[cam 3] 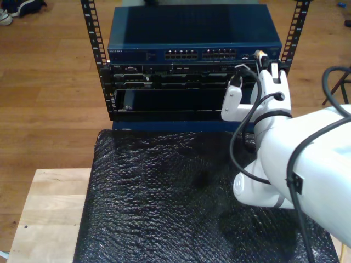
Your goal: Grab the cable and plug it in
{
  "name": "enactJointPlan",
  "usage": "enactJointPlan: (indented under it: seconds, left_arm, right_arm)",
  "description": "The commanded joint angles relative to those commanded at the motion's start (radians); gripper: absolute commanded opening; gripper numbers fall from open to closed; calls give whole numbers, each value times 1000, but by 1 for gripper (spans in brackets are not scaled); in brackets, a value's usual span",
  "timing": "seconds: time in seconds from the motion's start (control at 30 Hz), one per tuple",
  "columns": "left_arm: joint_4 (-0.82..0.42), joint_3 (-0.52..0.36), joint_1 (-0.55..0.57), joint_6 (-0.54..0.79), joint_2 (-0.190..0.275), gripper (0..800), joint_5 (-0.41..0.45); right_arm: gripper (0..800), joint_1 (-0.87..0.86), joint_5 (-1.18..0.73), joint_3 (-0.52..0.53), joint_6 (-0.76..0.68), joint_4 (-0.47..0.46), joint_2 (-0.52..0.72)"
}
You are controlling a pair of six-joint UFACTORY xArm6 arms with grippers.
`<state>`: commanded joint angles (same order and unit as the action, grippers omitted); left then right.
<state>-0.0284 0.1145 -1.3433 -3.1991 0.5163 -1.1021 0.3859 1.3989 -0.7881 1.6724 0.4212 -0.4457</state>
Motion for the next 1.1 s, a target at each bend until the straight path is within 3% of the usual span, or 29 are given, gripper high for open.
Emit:
enactJointPlan:
  seconds: [1.1]
  left_arm:
    - [0, 0, 0, 0, 0, 800, 0]
  right_arm:
    - [0, 17, -28, -210, -3, 3, -189]
